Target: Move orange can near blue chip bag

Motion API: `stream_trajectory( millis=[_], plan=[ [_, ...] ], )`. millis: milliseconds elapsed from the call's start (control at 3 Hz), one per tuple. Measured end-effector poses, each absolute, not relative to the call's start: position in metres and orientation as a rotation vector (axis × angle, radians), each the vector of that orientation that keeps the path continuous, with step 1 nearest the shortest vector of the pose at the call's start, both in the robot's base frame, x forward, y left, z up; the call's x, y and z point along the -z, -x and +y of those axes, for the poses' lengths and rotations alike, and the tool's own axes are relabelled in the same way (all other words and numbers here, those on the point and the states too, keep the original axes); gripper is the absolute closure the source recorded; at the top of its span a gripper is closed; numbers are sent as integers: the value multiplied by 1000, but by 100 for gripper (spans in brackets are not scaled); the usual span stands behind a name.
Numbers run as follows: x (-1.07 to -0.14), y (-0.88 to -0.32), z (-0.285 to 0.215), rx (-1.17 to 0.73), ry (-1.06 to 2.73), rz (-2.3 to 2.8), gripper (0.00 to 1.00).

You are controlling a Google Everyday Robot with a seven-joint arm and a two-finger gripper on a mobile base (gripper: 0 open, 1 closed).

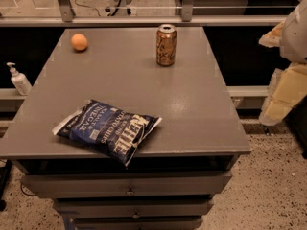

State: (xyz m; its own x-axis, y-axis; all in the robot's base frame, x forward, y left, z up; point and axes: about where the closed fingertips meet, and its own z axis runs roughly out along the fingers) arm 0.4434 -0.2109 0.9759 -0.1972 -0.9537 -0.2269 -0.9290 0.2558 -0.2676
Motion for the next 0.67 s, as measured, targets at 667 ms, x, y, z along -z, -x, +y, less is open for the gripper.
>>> stream_trajectory(
  millis=[667],
  plan=[
    [-958, -529, -199, -6, 1528, 2092, 0]
  ],
)
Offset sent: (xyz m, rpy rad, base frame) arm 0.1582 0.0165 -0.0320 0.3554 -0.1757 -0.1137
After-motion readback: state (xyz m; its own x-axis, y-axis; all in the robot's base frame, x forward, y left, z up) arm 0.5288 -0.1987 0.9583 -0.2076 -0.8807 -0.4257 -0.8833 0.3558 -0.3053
